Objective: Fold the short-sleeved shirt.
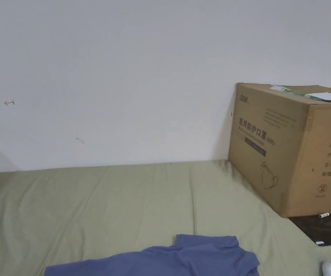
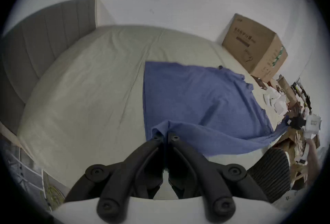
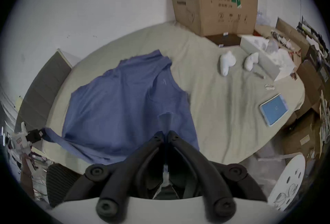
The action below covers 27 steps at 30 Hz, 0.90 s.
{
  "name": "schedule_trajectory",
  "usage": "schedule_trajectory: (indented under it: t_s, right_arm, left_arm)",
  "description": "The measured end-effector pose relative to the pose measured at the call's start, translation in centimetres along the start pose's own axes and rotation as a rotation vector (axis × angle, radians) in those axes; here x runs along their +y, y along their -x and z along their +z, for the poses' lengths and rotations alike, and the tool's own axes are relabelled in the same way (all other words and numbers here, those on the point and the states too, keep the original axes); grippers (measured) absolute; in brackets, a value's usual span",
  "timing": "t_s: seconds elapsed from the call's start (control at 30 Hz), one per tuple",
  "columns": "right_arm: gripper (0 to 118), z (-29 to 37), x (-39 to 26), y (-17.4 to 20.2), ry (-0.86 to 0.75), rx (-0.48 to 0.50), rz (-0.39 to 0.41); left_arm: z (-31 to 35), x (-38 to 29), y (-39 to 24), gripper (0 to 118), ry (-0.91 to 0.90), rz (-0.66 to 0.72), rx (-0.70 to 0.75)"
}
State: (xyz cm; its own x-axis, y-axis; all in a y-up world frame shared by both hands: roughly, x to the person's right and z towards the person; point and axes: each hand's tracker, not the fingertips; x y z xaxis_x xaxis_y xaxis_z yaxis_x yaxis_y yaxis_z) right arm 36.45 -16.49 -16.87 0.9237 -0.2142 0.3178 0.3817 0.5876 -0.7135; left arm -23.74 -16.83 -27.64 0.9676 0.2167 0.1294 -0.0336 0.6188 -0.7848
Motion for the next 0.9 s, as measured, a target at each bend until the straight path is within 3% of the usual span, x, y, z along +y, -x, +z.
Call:
schedule_trajectory:
  t_s: [0.07, 0.1, 0.17, 0.2, 0.23, 0.3, 0.33, 0.37, 0.53, 0.6, 0.63, 0.67, 0.7, 0.73, 0.77, 0.9]
  right_arm:
    - [8, -2.9, 0.2, 0.5, 0.039, -0.057, 0.004]
    - [17, -3.4, 0.2, 0.8, 0.039, -0.078, 0.012]
    - [63, -3.9, 0.2, 1.3, 0.022, -0.076, 0.009]
    - [63, -3.9, 0.3, 1.4, 0.011, -0.067, 0.003]
    - [72, -3.9, 0.4, 1.6, 0.005, -0.057, -0.004]
    - [108, -3.4, 0.5, 2.1, -0.006, -0.046, -0.004]
    - [118, -3.0, 0.7, 2.4, -0.036, -0.042, 0.004]
    - [118, -2.4, 1.1, 2.8, -0.072, -0.042, 0.015]
    - [118, 0.0, 3.2, 5.5, -0.175, 0.011, 0.073]
    - [115, 0.8, 4.3, 7.0, -0.214, 0.068, 0.076]
    - [107, 1.1, 4.9, 7.8, -0.249, 0.101, 0.081]
    - [91, 1.2, 5.6, 8.5, -0.284, 0.134, 0.09]
    - [62, 1.2, 6.2, 9.2, -0.313, 0.148, 0.098]
    - [14, 1.0, 7.0, 10.1, -0.336, 0.152, 0.111]
    - [0, 0.5, 7.8, 10.8, -0.342, 0.154, 0.122]
    - [0, -2.2, 10.8, 12.9, -0.347, 0.201, 0.141]
  left_arm:
    - [-1.8, 0.5, 0.0, 9, -0.002, -0.005, 0.02]
    - [-2.2, 0.6, 0.0, 19, -0.002, -0.013, 0.035]
    - [-2.7, 0.6, 0.4, 58, -0.011, -0.001, 0.05]
    - [-2.6, 0.7, 0.6, 58, -0.03, 0.02, 0.046]
    - [-2.6, 0.7, 1.0, 64, -0.05, 0.046, 0.031]
    - [-2.4, 0.8, 1.7, 92, -0.072, 0.09, 0.006]
    - [-2.1, 1.0, 1.8, 110, -0.084, 0.101, 0.008]
    - [-1.8, 1.1, 2.0, 117, -0.103, 0.11, 0.003]
    - [-0.3, 2.0, 1.7, 117, -0.234, 0.121, -0.083]
    - [0.2, 3.2, 1.4, 109, -0.246, 0.118, -0.161]
    - [0.5, 3.9, 1.1, 84, -0.278, 0.101, -0.166]
    - [1.1, 5.0, 0.0, 53, -0.306, 0.067, -0.135]
    - [1.1, 5.8, -0.3, 19, -0.314, 0.028, -0.102]
    - [0.5, 7.1, -0.9, 1, -0.319, -0.021, -0.071]
    - [0.2, 8.3, -1.5, 1, -0.336, -0.063, -0.029]
    - [-5.3, 14.5, -0.8, 1, -0.207, -0.062, -0.009]
